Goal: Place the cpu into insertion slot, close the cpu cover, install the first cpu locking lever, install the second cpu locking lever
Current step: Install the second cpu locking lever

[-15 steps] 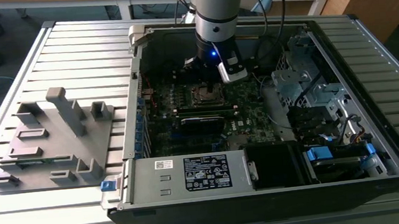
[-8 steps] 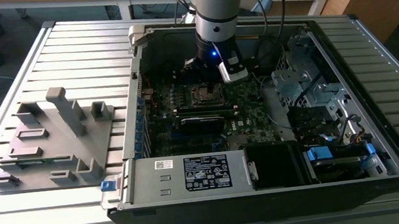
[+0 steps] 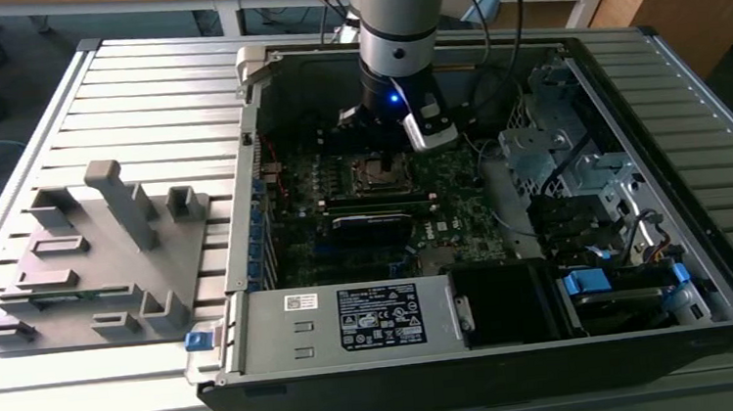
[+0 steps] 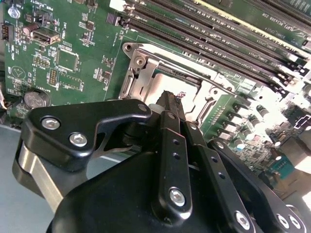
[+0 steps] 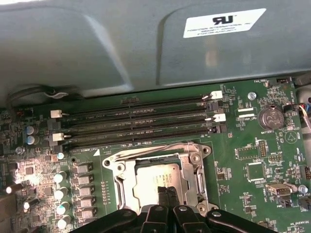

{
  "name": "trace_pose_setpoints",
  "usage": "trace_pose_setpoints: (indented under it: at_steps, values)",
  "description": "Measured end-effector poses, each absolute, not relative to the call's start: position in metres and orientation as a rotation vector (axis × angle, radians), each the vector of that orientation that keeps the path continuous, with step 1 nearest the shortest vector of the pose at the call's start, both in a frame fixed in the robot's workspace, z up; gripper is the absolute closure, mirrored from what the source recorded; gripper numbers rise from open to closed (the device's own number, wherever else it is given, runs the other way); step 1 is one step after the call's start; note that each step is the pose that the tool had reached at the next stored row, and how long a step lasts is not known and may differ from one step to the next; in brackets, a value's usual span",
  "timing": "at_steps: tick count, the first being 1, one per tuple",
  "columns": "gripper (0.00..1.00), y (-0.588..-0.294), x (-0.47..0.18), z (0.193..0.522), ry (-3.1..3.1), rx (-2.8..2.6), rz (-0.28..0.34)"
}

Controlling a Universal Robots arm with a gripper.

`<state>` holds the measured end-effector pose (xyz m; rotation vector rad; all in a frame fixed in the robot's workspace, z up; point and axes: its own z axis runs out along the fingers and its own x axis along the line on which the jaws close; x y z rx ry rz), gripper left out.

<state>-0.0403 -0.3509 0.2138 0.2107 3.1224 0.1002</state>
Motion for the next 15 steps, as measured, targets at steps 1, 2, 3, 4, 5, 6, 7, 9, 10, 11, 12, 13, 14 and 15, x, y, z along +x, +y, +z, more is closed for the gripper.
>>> trace_pose_setpoints:
  at_steps: [1, 2, 3, 4, 5, 6, 7, 9, 10, 11, 12, 13, 14, 15]
  values:
    - [0.9, -0.3509, -0.0403, 0.2138, 3.123, 0.208, 0.1]
    - [0.9, -0.3509, -0.0403, 0.2138, 3.123, 0.207, 0.1]
    - [0.9, -0.3509, -0.0403, 0.2141, 3.123, 0.206, 0.1]
    - [0.9, -0.3509, -0.0403, 0.2146, 3.123, 0.205, 0.1]
    - [0.9, -0.3509, -0.0403, 0.2154, 3.123, 0.204, 0.1]
    - [0.9, -0.3509, -0.0403, 0.2163, 3.123, 0.204, 0.1]
    - [0.9, -0.3509, -0.0403, 0.2172, 3.123, 0.203, 0.1]
    - [0.9, -0.3509, -0.0403, 0.2187, 3.123, 0.203, 0.1]
    - [0.9, -0.3509, -0.0403, 0.2194, 3.123, 0.203, 0.1]
    - [0.9, -0.3509, -0.0403, 0.2202, 3.123, 0.203, 0.1]
    - [0.9, -0.3509, -0.0402, 0.2209, 3.123, 0.202, 0.1]
    - [0.9, -0.3509, -0.0403, 0.2216, 3.123, 0.202, 0.1]
    - [0.9, -0.3509, -0.0402, 0.2219, 3.123, 0.202, 0.1]
    - [0.9, -0.3508, -0.0402, 0.2219, 3.123, 0.202, 0.1]
